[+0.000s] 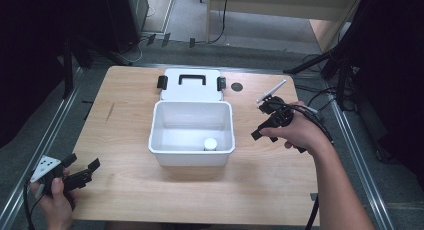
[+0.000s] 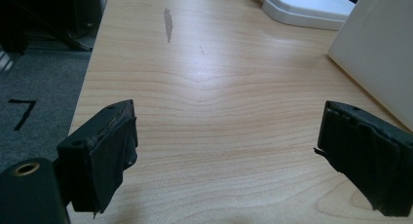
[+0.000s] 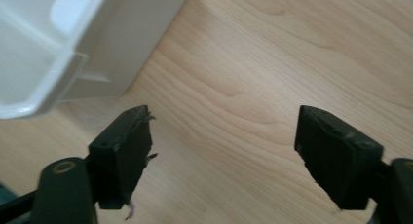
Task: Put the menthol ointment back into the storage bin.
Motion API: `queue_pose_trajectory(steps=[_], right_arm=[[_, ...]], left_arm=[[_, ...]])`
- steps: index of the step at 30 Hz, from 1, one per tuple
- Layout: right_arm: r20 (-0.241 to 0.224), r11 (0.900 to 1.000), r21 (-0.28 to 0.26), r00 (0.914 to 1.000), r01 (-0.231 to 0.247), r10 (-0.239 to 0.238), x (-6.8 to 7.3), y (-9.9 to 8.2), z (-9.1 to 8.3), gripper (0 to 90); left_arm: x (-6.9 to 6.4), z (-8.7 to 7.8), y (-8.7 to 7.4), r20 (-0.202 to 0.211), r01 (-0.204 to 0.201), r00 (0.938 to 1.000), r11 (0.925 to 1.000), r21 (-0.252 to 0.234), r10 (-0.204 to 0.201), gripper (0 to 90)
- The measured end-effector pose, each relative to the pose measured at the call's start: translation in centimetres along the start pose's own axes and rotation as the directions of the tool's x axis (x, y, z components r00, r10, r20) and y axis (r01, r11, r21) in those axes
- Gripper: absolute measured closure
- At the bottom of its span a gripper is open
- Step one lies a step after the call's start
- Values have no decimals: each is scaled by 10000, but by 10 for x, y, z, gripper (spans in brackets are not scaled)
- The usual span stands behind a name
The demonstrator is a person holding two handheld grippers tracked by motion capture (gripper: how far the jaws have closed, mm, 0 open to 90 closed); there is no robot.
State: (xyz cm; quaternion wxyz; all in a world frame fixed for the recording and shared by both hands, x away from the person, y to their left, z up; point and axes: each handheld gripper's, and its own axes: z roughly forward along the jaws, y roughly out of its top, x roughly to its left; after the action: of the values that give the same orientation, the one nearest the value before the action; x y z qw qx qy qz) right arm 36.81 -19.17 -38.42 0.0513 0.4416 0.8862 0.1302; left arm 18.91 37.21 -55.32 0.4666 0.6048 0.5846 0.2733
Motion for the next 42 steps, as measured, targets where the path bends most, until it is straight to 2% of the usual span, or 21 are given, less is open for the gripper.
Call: queue_pose_trajectory(steps=[4,7,9,10,11,12,15,18,28,34,37,42], right_arm=[[537,9996,-273,9985,67,-52,-8,-15,7,146],[345,9985,-523,9993,-130,149,-14,-27,13,130],[647,9965,-806,9976,-198,251,-17,-35,15,128],[767,9940,-986,9956,-465,541,-21,-43,17,109],[717,9921,-1065,9947,-664,742,-23,-47,18,91],[717,9921,-1065,9947,-664,742,-23,-47,18,91],[378,9820,-1404,9904,-1266,1331,-31,-62,23,18],[409,9774,-1595,9883,-1389,1471,-32,-69,24,13],[588,9597,-2568,9894,-1138,1331,-32,-104,38,0],[677,9349,-3344,9864,-1191,1499,-34,-126,51,0],[702,9100,-3884,9800,-1451,1862,-37,-138,56,0],[641,8606,-4676,9632,-2020,2610,-44,-159,66,0]], left_arm=[[0,0,0,-6,-7,10000,10000,-9,7,82],[0,0,0,-7,-7,10000,10000,-1,7,82],[0,0,0,-7,-19,10000,10000,18,19,82],[0,0,0,-12,-42,10000,10000,38,42,82],[0,0,0,-12,-42,10000,10000,38,42,82],[0,0,0,-12,-28,10000,10000,29,28,82],[0,0,0,-20,-51,10000,10000,46,51,82],[0,0,0,-36,-48,10000,10000,40,48,82],[-1,0,0,-65,-71,10000,10000,23,71,82],[-1,0,0,-75,-77,9999,10000,23,77,82],[-1,0,0,-71,-76,9999,10000,20,76,82],[0,0,0,-44,15,10000,10000,-9,-15,82]])
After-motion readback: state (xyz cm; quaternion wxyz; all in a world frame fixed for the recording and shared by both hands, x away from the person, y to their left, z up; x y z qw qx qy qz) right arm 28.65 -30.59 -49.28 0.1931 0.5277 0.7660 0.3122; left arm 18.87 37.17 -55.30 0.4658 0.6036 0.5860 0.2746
